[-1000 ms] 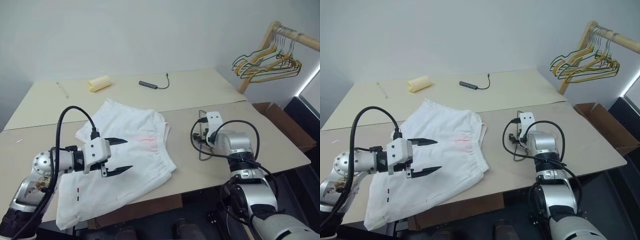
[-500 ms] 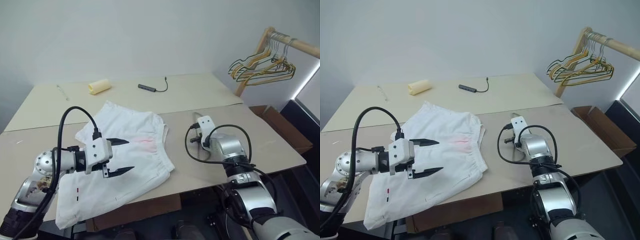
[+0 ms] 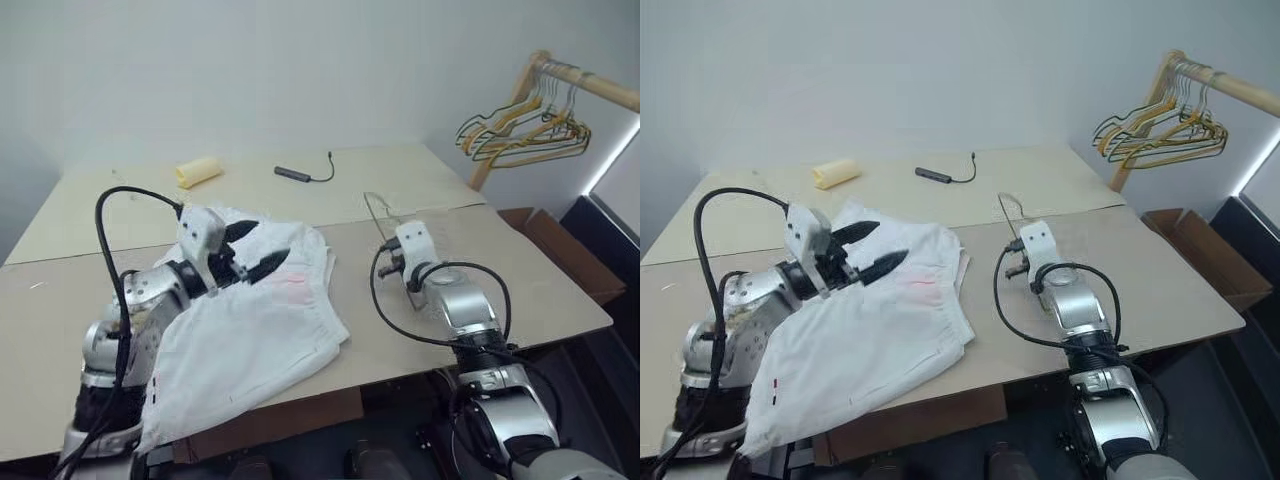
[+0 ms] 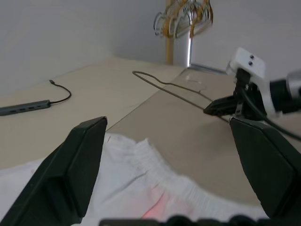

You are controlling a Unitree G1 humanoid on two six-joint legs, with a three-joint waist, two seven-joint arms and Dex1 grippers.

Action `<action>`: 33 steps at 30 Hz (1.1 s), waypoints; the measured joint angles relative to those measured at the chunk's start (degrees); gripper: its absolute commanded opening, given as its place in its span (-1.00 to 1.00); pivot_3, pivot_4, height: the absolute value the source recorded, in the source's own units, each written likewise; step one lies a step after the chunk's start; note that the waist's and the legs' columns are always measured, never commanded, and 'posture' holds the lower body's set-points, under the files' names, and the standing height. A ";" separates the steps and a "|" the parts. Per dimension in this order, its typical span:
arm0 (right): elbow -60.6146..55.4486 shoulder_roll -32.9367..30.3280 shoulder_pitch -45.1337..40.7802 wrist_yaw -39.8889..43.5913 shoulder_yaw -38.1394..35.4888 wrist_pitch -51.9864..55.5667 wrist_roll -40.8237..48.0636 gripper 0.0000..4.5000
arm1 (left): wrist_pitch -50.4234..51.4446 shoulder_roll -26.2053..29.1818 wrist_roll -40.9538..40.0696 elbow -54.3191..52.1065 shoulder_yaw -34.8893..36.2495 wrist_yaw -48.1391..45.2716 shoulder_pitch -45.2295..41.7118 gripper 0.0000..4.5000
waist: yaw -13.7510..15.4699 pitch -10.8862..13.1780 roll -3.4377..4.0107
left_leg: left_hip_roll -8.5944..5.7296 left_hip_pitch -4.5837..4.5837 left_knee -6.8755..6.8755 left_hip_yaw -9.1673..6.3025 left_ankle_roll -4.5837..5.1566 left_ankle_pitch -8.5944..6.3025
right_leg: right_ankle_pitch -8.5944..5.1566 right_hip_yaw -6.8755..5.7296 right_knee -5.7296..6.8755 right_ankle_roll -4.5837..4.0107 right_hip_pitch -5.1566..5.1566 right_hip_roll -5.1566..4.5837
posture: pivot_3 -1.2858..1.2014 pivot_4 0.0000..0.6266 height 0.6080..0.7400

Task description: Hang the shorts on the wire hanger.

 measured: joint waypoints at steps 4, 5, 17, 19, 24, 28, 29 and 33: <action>-11.37 -0.61 3.99 3.90 0.08 -5.99 2.15 -0.99 | 9.06 -5.15 -13.32 1.24 5.98 5.82 -2.28 1.00 | -0.49 0.00 0.00 | -0.03 -0.18 -0.01 -0.33 -0.01 -0.02 | 0.00 -0.24 -0.12 -0.01 0.03 -0.02 | 0.00 -1.00 1.00; -13.31 -0.78 5.47 5.12 0.99 -7.88 2.21 -0.99 | 10.35 -6.14 -16.42 1.85 7.82 7.07 -2.76 1.00 | -0.55 0.00 0.00 | -0.06 -0.18 -0.01 -0.36 -0.01 -0.02 | 0.00 -0.24 -0.11 -0.01 0.03 -0.03 | 0.00 -1.00 1.00; -19.60 1.96 10.81 7.94 13.14 -30.29 -3.61 -0.99 | 12.64 -8.90 -35.88 3.38 14.79 17.11 -5.61 1.00 | -0.71 0.01 -0.03 | -0.20 0.09 0.00 -0.43 -0.05 0.02 | 0.00 -0.21 -0.05 -0.03 0.22 -0.05 | 0.02 -1.00 1.00; -19.36 2.78 10.80 7.12 14.49 -32.55 -5.29 -0.99 | 12.30 -8.87 -36.05 3.10 14.29 18.03 -5.61 1.00 | -0.59 0.01 -0.03 | -0.24 0.09 0.00 -0.43 -0.05 0.02 | 0.00 -0.20 -0.06 -0.04 0.22 -0.07 | 0.02 -1.00 1.00; -17.53 3.45 10.80 6.60 15.48 -35.49 -7.70 -1.00 | 10.24 -8.77 -36.03 2.61 13.47 19.55 -5.59 0.83 | -0.11 0.01 -0.06 | -0.30 0.06 0.00 -0.43 -0.05 0.02 | 0.03 -0.20 -0.09 -0.08 0.21 -0.13 | 0.03 -1.00 1.00; -16.06 3.83 10.80 6.50 15.60 -37.21 -8.56 -1.00 | 8.25 -8.80 -36.06 2.48 13.20 19.98 -5.58 0.31 | 0.48 0.01 -0.05 | -0.29 0.07 0.00 -0.43 -0.05 0.02 | 0.03 -0.21 -0.09 -0.09 0.21 -0.11 | 0.03 -1.00 1.00; -15.67 3.87 10.80 6.39 15.60 -37.73 -9.03 -1.00 | 7.78 -8.80 -36.03 2.49 13.12 20.51 -5.58 0.15 | 0.73 0.02 -0.05 | -0.29 0.07 0.00 -0.43 -0.05 0.02 | 0.02 -0.21 -0.09 -0.09 0.20 -0.11 | 0.03 -1.00 1.00; -14.74 3.88 10.80 5.68 15.87 -40.12 -10.66 -1.00 | 7.25 -8.80 -35.79 2.67 12.80 21.85 -5.59 -0.45 | 1.03 0.02 -0.06 | -0.30 0.06 0.00 -0.44 -0.05 0.02 | 0.02 -0.22 -0.10 -0.08 0.21 -0.12 | 0.03 -1.00 1.00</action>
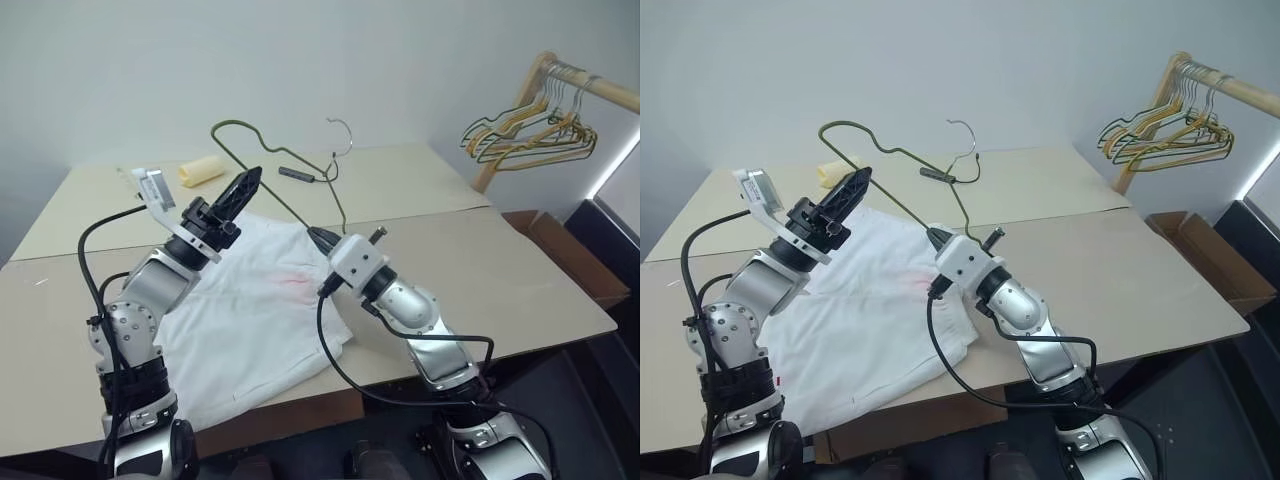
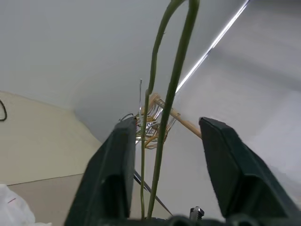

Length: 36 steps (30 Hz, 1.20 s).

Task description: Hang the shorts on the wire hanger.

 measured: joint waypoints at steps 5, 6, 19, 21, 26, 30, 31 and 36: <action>1.38 -0.52 0.00 -1.37 0.60 -2.87 -2.89 -1.00 | -1.11 0.00 0.94 0.88 -0.88 0.35 -0.12 -1.00 | 0.03 0.00 0.00 | -0.01 -0.01 0.00 0.00 0.00 0.00 | 0.00 0.00 -0.01 0.00 0.00 -0.01 | 0.02 -1.00 1.00; 1.41 -0.73 0.01 -1.62 0.68 -3.36 -3.48 -1.00 | -1.23 0.01 0.94 1.16 -0.99 0.24 -0.12 -1.00 | 0.01 0.00 -0.01 | -0.01 -0.02 0.00 0.00 0.00 0.00 | 0.00 0.00 -0.02 0.00 -0.01 0.00 | 0.02 -1.00 1.00; 1.40 -3.11 0.33 -2.53 2.96 -7.47 -9.75 0.41 | -7.23 1.65 10.24 0.86 -5.52 -7.01 0.93 -1.00 | -0.15 0.01 -0.02 | -0.01 -0.02 0.00 0.01 0.00 0.00 | -0.01 -0.01 -0.03 0.00 -0.01 0.00 | 0.02 -1.00 1.00; 0.95 -3.49 0.41 -0.72 2.78 -7.41 -8.00 0.71 | -8.79 2.74 11.27 0.88 -5.46 -9.75 1.23 -1.00 | -0.16 0.01 -0.02 | 0.00 -0.03 0.00 0.01 0.00 0.00 | -0.01 -0.02 -0.04 -0.01 -0.02 0.00 | 0.02 -1.00 1.00; -8.66 -4.72 1.05 12.55 -5.05 10.98 16.49 0.98 | -11.17 8.40 12.36 1.07 -4.76 -20.34 2.08 -1.00 | -0.11 0.05 -0.06 | 0.02 -0.07 0.00 -0.03 0.00 0.00 | 0.00 -0.06 -0.08 -0.01 0.00 -0.01 | 0.02 -1.00 1.00; -10.72 -13.48 -5.75 22.63 -17.07 37.70 44.36 0.98 | -11.65 15.00 10.51 2.59 -2.44 -34.47 3.91 -1.00 | -0.13 0.15 -0.02 | 0.05 -0.04 0.00 0.02 0.01 0.00 | -0.08 -0.11 -0.12 -0.13 -0.01 -0.04 | 0.02 -1.00 1.00; -10.34 -15.54 -6.77 24.48 -19.66 41.39 48.50 0.98 | -11.65 16.41 9.67 3.37 -1.66 -38.02 4.19 -1.00 | -0.12 0.16 -0.01 | 0.10 -0.03 0.00 0.00 0.01 0.00 | -0.14 -0.16 -0.11 -0.21 0.00 -0.02 | 0.02 -1.00 1.00; -0.88 -24.96 -11.14 38.43 -20.52 56.99 60.52 0.98 | -10.28 20.12 4.93 9.85 1.91 -50.56 2.36 -1.00 | -0.05 0.20 0.02 | 0.23 -0.02 -0.09 -0.01 0.01 -0.01 | -0.29 -0.27 -0.08 -0.43 -0.03 0.12 | 0.02 -1.00 1.00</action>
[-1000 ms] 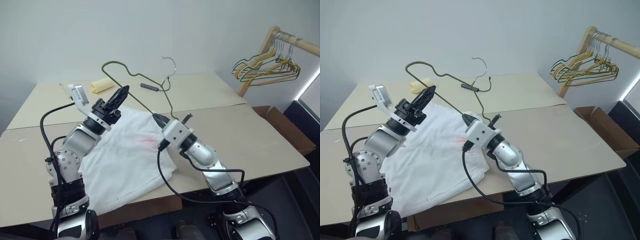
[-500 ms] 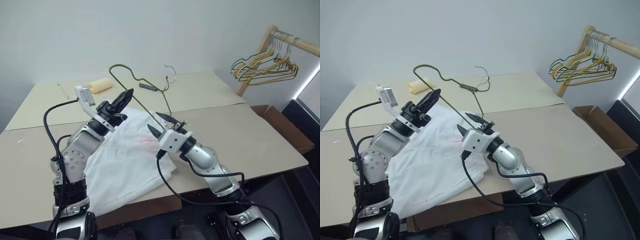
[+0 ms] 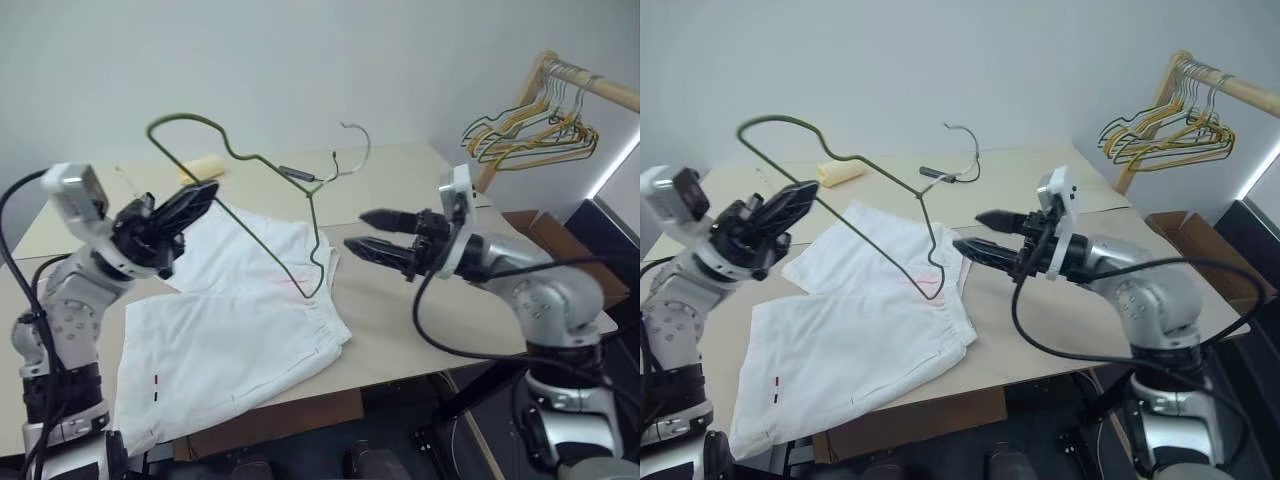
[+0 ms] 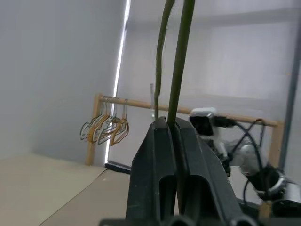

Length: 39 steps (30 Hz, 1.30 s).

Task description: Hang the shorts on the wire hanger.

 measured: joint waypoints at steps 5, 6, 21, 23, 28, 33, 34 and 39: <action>9.24 -3.41 -2.55 15.53 7.85 1.95 -1.18 0.98 | 0.70 1.30 -2.63 4.51 2.85 -4.34 -3.03 -1.00 | -0.20 0.02 0.00 | -0.01 -0.06 0.00 -0.01 0.00 0.00 | 0.14 0.03 -0.04 0.29 -0.02 0.01 | 0.02 -1.00 1.00; 10.43 -2.66 -2.96 17.30 9.15 1.08 -2.08 0.98 | 0.92 1.13 -3.22 4.61 2.99 -4.66 -3.11 -1.00 | -0.25 0.02 0.00 | -0.01 -0.05 0.00 -0.01 0.00 0.00 | 0.14 0.04 -0.04 0.30 -0.02 0.01 | 0.02 -1.00 1.00; 15.79 10.45 -9.48 16.19 14.63 -4.16 -10.68 0.98 | 0.89 -2.52 -3.97 3.33 2.93 -3.28 -2.85 -1.00 | 0.40 0.02 0.01 | -0.02 -0.33 0.01 -0.05 -0.01 0.00 | 0.16 -0.05 -0.02 0.30 -0.19 -0.01 | 0.02 -1.00 1.00; 15.82 10.59 -9.61 16.08 14.58 -4.17 -10.85 0.98 | 0.89 -2.60 -4.05 3.19 3.02 -3.22 -2.33 -1.00 | 0.33 0.02 0.01 | -0.01 -0.32 0.01 -0.05 -0.01 0.00 | 0.16 -0.05 -0.01 0.30 -0.19 -0.01 | 0.02 -1.00 1.00; 15.82 11.40 -9.95 16.09 14.57 -4.18 -11.24 0.72 | 0.88 -3.39 -4.05 3.11 3.06 -2.66 -1.84 -1.00 | 0.15 0.03 0.01 | -0.01 -0.30 0.01 -0.05 -0.01 0.00 | 0.16 -0.05 0.03 0.30 -0.19 0.00 | 0.02 -1.00 1.00; 15.70 11.94 -10.33 16.91 14.57 -4.18 -11.25 -0.08 | 0.85 -4.04 -4.06 2.60 3.06 -2.36 -1.18 -1.00 | 0.02 0.02 0.01 | -0.02 -0.31 0.01 -0.05 -0.01 0.00 | 0.16 -0.05 0.02 0.30 -0.19 -0.01 | 0.02 -1.00 1.00; 15.70 11.99 -10.46 16.98 14.57 -4.18 -11.28 -0.20 | 0.85 -4.05 -4.06 2.60 3.07 -2.37 -0.99 -1.00 | 0.01 0.02 0.01 | -0.01 -0.31 0.01 -0.05 -0.01 0.00 | 0.16 -0.04 0.02 0.30 -0.19 0.00 | 0.02 -1.00 1.00; 15.78 12.77 -12.16 16.92 14.54 -4.20 -11.92 -0.99 | 0.61 -4.50 -4.05 2.56 3.09 -2.15 -0.78 -1.00 | 0.00 0.02 0.01 | -0.01 -0.29 0.01 -0.05 -0.01 0.00 | 0.16 -0.05 0.04 0.29 -0.19 0.00 | 0.02 -1.00 1.00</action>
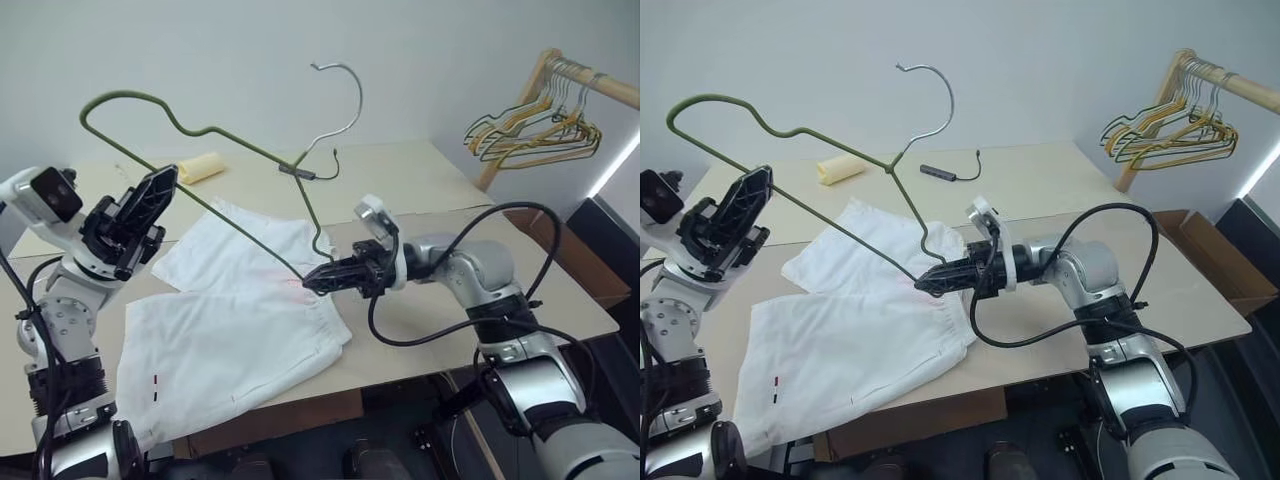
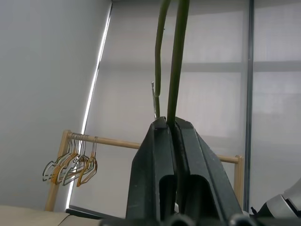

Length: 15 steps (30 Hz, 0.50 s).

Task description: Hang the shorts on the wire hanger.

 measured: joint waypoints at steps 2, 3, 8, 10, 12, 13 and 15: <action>0.00 0.34 0.00 0.17 0.08 0.00 -0.09 -0.99 | -0.10 -0.08 0.02 0.08 0.18 0.42 0.01 -1.00 | -0.01 0.00 0.00 | 0.00 0.00 0.00 0.00 0.00 0.00 | 0.00 0.00 0.00 0.00 0.00 0.00 | 0.02 -1.00 1.00; 0.00 0.33 0.00 0.16 0.08 0.00 -0.16 -0.99 | -0.10 -0.17 0.03 0.09 0.17 0.61 0.01 -1.00 | -0.01 0.00 0.00 | -0.01 -0.01 0.00 0.00 0.00 0.00 | 0.00 0.00 -0.01 0.00 0.00 -0.01 | 0.02 -1.00 1.00; -0.01 0.33 0.01 0.17 0.08 -0.02 -0.43 -0.99 | -1.19 -1.14 0.83 0.18 0.04 1.01 0.06 -1.00 | -0.01 0.00 0.00 | -0.01 -0.01 0.00 0.00 0.00 0.00 | 0.00 0.00 -0.01 -0.01 0.00 -0.01 | 0.01 -1.00 1.00; -0.01 0.28 0.09 0.04 0.08 -0.02 -0.68 -1.00 | -3.05 -1.95 2.74 0.11 -0.45 1.13 0.65 -0.76 | -0.01 0.00 0.00 | -0.01 -0.01 0.00 0.01 0.00 0.00 | 0.03 0.00 -0.01 -0.05 0.00 -0.01 | 0.01 -1.00 1.00; -0.06 0.31 0.11 -0.40 -0.02 -0.02 -0.75 -1.00 | -3.67 -2.04 5.01 0.03 -1.48 1.43 1.46 -0.57 | -0.04 0.00 0.00 | -0.01 0.00 0.00 0.01 0.00 0.00 | 0.04 0.01 0.00 -0.07 0.00 -0.01 | 0.01 -1.00 1.00; -0.09 0.34 0.11 -0.84 -0.07 -0.01 -0.73 -1.00 | -3.72 -2.15 6.07 -0.06 -2.59 1.79 1.90 -0.40 | -0.04 0.00 0.00 | -0.02 -0.01 0.00 0.01 0.00 0.00 | 0.04 0.01 -0.01 -0.06 0.00 -0.01 | 0.01 -1.00 1.00; -0.30 0.33 0.18 -1.60 -0.53 0.17 -0.42 -1.00 | -3.93 -2.15 8.65 -0.03 -3.75 3.18 2.87 -0.11 | -0.04 0.00 0.00 | -0.01 -0.01 0.00 0.01 0.00 0.00 | 0.04 0.01 0.00 -0.06 -0.01 0.00 | 0.01 -1.00 1.00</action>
